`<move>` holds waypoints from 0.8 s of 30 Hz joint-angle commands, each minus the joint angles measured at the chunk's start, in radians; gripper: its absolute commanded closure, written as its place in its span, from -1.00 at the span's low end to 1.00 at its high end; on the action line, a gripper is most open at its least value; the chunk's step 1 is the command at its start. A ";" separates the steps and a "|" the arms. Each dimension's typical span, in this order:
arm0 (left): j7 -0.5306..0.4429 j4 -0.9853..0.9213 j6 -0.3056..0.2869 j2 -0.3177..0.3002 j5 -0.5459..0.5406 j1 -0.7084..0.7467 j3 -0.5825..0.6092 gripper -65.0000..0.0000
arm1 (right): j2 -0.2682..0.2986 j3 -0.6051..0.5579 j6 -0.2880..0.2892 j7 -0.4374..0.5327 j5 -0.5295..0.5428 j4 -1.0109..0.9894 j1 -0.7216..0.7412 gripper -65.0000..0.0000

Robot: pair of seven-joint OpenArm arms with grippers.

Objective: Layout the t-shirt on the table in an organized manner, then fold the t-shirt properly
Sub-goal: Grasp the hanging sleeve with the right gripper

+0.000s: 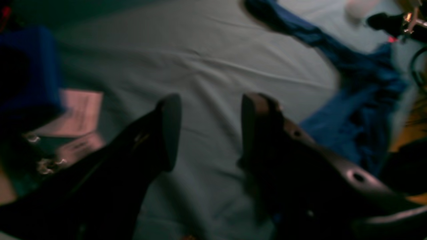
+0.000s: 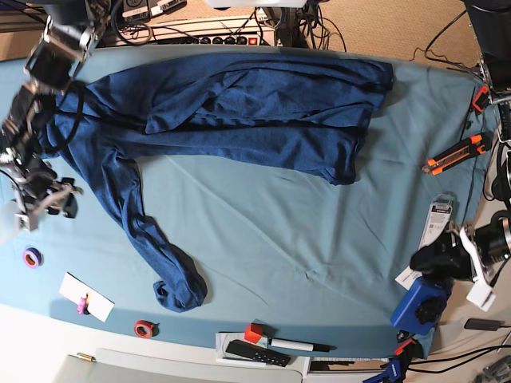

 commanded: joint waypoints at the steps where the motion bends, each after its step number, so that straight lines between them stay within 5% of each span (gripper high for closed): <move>1: -0.048 0.013 -0.003 -0.022 0.003 -0.029 -0.006 0.08 | 0.024 -0.021 0.000 0.035 0.006 -0.040 0.054 0.18; 10: -0.065 0.013 -0.003 -0.021 0.070 -0.028 -0.006 0.08 | 0.022 -0.098 0.102 0.137 0.045 -0.550 0.306 -0.05; 22: -0.072 0.013 -0.003 -0.017 0.071 -0.028 -0.006 0.08 | -0.132 -0.097 0.104 0.149 0.000 -0.590 0.321 -0.05; 24: -0.072 0.013 -0.003 -0.017 0.078 -0.028 -0.006 0.08 | -0.135 -0.097 0.104 0.160 0.001 -0.588 0.322 0.08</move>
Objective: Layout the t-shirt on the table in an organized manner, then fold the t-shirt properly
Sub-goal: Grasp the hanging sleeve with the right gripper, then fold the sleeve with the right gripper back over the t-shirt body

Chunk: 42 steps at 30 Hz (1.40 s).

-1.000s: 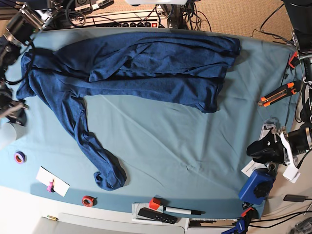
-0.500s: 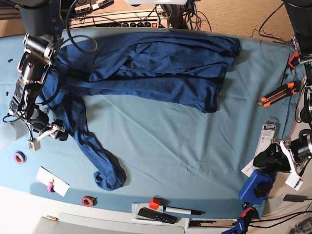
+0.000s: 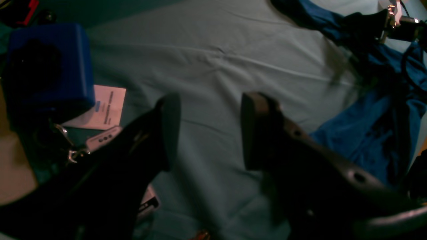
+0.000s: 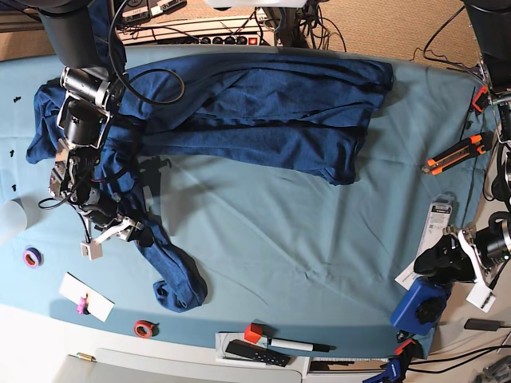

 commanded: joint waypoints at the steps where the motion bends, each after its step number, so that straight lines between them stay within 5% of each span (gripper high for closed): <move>1: -0.029 0.013 -0.005 -0.020 -0.014 -0.027 -0.007 0.08 | 0.011 0.001 -0.002 -0.004 -0.011 0.010 0.020 0.28; 3: -0.030 0.013 -0.005 -0.019 -0.007 -0.027 -0.007 0.08 | 0.021 0.002 -0.002 -0.009 -0.010 0.018 0.020 0.87; 4: -0.030 0.013 -0.005 -0.020 -0.007 -0.027 -0.007 0.08 | 0.026 0.003 -0.002 -0.031 -0.010 0.029 0.019 1.00; 10: -0.033 0.013 -0.005 -0.019 -0.008 -0.021 -0.007 0.08 | 0.041 0.075 -0.002 -0.330 0.179 0.275 -0.034 1.00; 17: -0.034 0.013 -0.005 -0.019 0.003 -0.013 -0.007 0.09 | 0.034 0.126 -0.002 -0.591 0.455 0.848 -0.320 1.00; 23: -0.037 0.013 -0.005 -0.019 0.003 -0.013 -0.007 0.09 | 0.016 0.126 -0.002 -0.636 0.559 1.245 -0.606 1.00; 29: -0.037 0.013 0.016 -0.020 0.003 -0.013 -0.007 0.09 | -0.125 0.126 -0.002 -0.633 0.563 1.472 -0.774 1.00; 35: -0.037 0.013 0.016 -0.020 0.007 -0.013 -0.007 0.09 | -0.224 0.121 -0.002 -0.667 0.528 1.484 -0.803 1.00; 38: -0.037 0.013 0.016 -0.020 0.010 -0.013 -0.007 0.09 | -0.229 0.083 -0.002 -0.679 0.525 1.482 -0.807 0.09; 39: -0.037 0.013 0.016 -0.020 0.011 -0.013 -0.007 0.09 | -0.229 0.063 -0.002 -0.678 0.525 1.482 -0.806 -0.07; 42: -0.037 0.013 0.016 -0.020 0.011 -0.013 -0.007 0.09 | -0.229 -0.005 -0.002 -0.655 0.525 1.482 -0.804 -0.09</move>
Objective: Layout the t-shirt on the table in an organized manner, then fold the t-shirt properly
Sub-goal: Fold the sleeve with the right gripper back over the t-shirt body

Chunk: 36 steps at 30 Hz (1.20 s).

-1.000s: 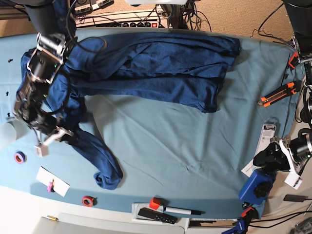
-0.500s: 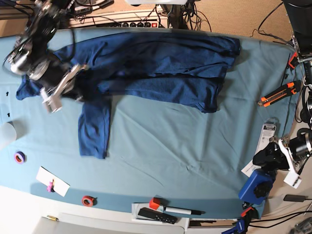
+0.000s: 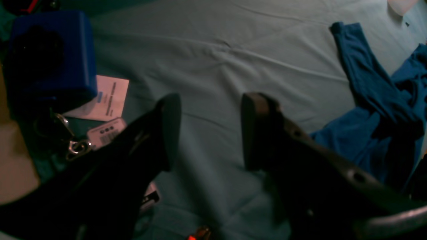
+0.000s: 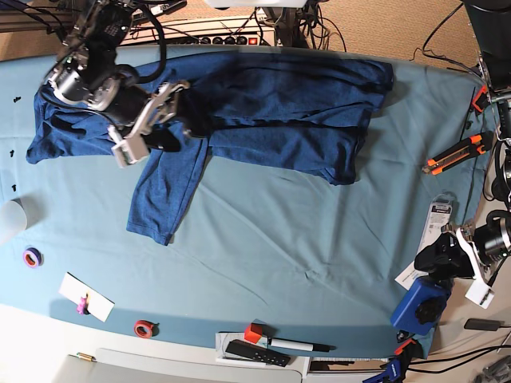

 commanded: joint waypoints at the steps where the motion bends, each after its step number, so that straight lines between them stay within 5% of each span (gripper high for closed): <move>1: -0.023 0.014 -0.003 -0.022 -0.019 -0.027 -0.010 0.09 | 0.006 -0.017 0.001 0.042 0.025 0.014 0.010 -0.09; 4: -0.023 0.014 -0.003 -0.022 -0.018 -0.027 -0.010 0.09 | 0.006 -0.043 0.001 0.137 -0.029 0.014 0.040 -0.09; 6: -0.023 0.014 -0.002 -0.022 -0.018 -0.027 -0.010 0.09 | 0.006 -0.040 -0.012 0.237 -0.183 0.014 0.077 -0.09; 9: -0.023 0.014 -0.003 -0.022 -0.018 -0.027 -0.010 0.09 | 0.006 -0.020 -0.192 0.339 -0.397 -0.008 0.142 -0.09; 11: -0.023 0.014 -0.003 -0.022 -0.018 -0.027 -0.010 0.09 | 0.006 0.011 -0.242 0.348 -0.441 -0.079 0.194 -0.09; 19: -0.023 0.014 -0.003 -0.022 -0.018 -0.027 -0.010 0.09 | 0.006 0.195 -0.204 0.391 -0.418 -0.637 0.427 -0.09; 25: -0.023 0.014 -0.003 -0.022 -0.018 -0.027 -0.010 0.09 | 0.008 0.318 -0.201 0.495 -0.493 -0.880 0.571 -0.09; 34: -0.026 0.014 -0.003 -0.021 -0.019 -0.027 -0.010 0.09 | 0.025 0.315 -0.248 0.588 -0.581 -1.240 0.699 -0.07; 36: -0.026 0.014 -0.003 -0.021 -0.019 -0.027 -0.010 0.09 | 0.025 0.315 -0.195 0.561 -0.565 -1.296 0.715 0.32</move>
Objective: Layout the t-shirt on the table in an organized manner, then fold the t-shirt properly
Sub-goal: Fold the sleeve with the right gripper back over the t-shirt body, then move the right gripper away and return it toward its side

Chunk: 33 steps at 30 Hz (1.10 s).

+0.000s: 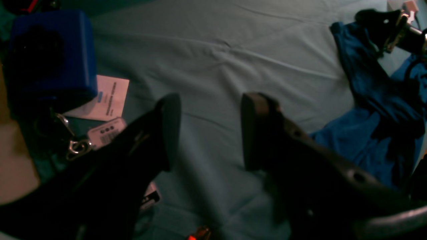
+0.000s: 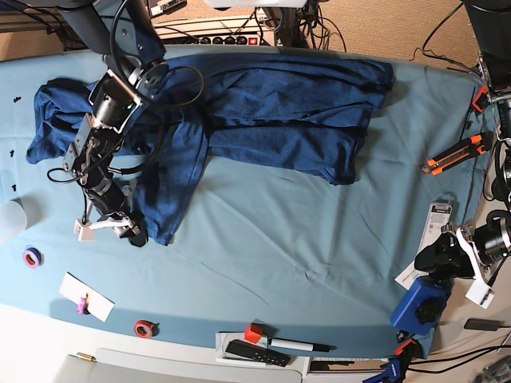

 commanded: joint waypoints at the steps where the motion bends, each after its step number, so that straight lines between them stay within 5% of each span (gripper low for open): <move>1: -0.026 0.014 -0.003 -0.021 -0.019 -0.027 -0.010 0.09 | -0.006 -0.005 0.024 -0.103 0.013 -0.018 0.001 0.69; 2: -0.026 0.014 -0.003 -0.021 -0.019 -0.027 -0.010 0.09 | -0.006 -0.005 0.072 -0.151 0.074 -0.018 0.003 1.00; 4: -0.033 0.014 -0.003 -0.021 -0.019 -0.027 -0.010 0.09 | -0.005 -0.005 0.172 -0.285 0.235 0.013 0.002 1.00; 8: -0.046 0.014 -0.002 -0.021 -0.018 -0.027 -0.010 0.09 | -0.015 -0.005 0.172 -0.615 0.541 0.193 0.002 1.00; 13: -0.045 0.014 -0.002 -0.021 0.026 -0.027 -0.010 0.09 | -0.029 -0.042 0.172 -0.639 0.669 0.507 -0.068 1.00; 24: -0.104 0.014 0.050 -0.021 0.030 -0.028 -0.010 0.09 | -0.034 -0.458 0.172 -0.603 0.573 0.919 -0.361 1.00; 33: -0.104 0.014 0.050 -0.021 0.072 -0.027 -0.010 0.09 | -0.187 -0.873 0.171 -0.338 0.272 0.918 -0.440 1.00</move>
